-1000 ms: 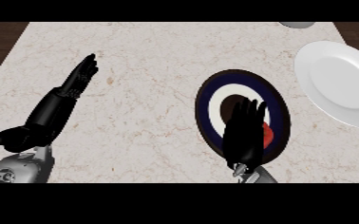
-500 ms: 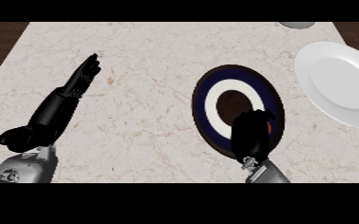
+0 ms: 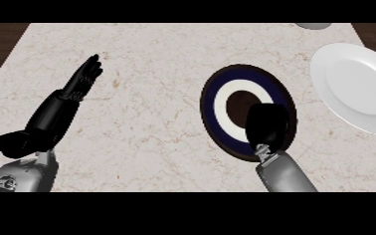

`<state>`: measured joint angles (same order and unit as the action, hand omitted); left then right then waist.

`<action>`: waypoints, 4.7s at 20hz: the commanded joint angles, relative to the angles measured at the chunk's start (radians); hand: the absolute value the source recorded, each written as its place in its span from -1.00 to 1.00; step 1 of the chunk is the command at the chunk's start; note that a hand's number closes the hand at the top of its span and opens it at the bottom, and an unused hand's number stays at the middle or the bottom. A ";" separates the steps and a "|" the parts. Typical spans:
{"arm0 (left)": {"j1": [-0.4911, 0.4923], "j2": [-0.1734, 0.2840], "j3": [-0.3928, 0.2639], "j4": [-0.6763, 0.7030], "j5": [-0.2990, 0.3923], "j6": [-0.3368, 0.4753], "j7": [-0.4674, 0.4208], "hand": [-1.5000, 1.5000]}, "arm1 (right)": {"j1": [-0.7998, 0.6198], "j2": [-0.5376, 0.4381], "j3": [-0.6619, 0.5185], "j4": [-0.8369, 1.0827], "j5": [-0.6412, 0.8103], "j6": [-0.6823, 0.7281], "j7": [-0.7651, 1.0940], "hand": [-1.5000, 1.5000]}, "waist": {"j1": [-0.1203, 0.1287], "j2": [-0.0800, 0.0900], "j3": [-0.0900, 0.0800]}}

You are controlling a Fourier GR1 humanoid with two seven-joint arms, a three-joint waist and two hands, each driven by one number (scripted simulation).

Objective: Pick the bell pepper from the plate and place it in the plate

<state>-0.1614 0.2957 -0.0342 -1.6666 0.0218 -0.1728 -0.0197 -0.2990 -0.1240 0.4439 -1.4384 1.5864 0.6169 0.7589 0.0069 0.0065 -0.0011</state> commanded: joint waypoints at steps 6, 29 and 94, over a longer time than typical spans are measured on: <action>-0.023 -0.009 -0.022 -0.006 0.002 -0.017 -0.011 0.00 | -0.208 0.122 -0.473 0.098 -0.182 -0.246 0.356 1.00 | 0.063 0.034 0.009; -0.053 -0.045 -0.039 0.051 -0.043 0.009 -0.004 0.00 | -0.836 0.052 -0.692 0.652 0.147 -0.588 0.611 1.00 | 0.044 0.012 0.000; 0.031 -0.043 0.055 -0.009 -0.051 -0.021 0.028 0.00 | -0.210 0.029 -1.185 0.139 -0.895 -1.313 -0.560 -1.00 | -0.050 -0.024 0.000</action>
<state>-0.1366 0.2531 0.0165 -1.6584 -0.0228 -0.2017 -0.0144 -0.6490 -0.1588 -0.7736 -1.0718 0.7670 -0.7974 0.2035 -0.0348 -0.0150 -0.0003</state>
